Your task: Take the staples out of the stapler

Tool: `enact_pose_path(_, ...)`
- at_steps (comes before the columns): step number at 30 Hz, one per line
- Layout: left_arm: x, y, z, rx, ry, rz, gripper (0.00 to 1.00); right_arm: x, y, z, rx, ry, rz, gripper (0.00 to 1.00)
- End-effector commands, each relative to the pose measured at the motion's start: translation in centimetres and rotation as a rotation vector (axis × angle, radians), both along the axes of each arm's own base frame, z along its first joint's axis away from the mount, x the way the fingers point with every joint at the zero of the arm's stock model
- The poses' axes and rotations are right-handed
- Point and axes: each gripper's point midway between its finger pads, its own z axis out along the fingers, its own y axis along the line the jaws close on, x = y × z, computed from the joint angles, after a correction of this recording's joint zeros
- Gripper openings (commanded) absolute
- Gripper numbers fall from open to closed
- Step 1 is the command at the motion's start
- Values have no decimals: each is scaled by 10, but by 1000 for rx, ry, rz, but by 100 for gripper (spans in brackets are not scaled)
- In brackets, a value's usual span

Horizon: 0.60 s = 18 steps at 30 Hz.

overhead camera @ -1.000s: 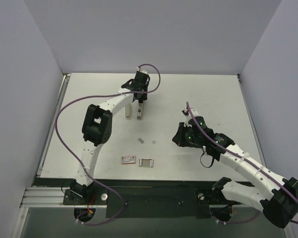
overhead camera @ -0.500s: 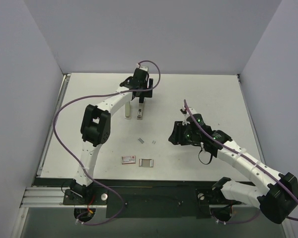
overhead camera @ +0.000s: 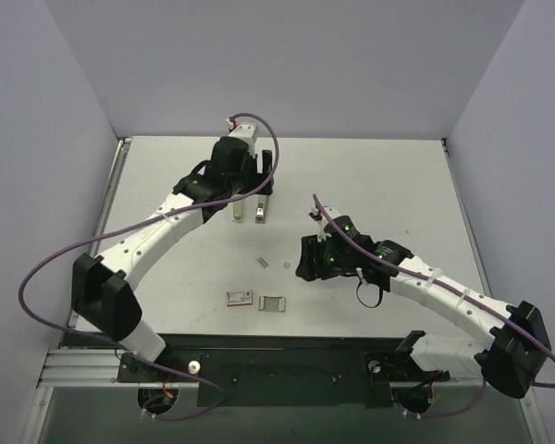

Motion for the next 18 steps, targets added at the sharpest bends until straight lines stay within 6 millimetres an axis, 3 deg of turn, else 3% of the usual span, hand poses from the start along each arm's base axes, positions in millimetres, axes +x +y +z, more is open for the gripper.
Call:
enact_pose_path(1, -40, 21, 12, -11, 7, 0, 89, -1, 12, 4, -74, -38, 36, 44)
enact_pose_path(5, -94, 42, 20, -32, -2, -44, 88, 8, 18, -8, -112, -23, 18, 44)
enact_pose_path(9, -132, 65, 19, -49, -17, -56, 88, 16, 36, -16, -140, -36, 114, 44)
enact_pose_path(14, -164, 92, 29, -67, -92, -57, 88, 30, 57, -25, -184, -57, 224, 46)
enact_pose_path(18, -182, 109, 35, -78, -145, -45, 89, 42, 70, -47, -253, -39, 276, 47)
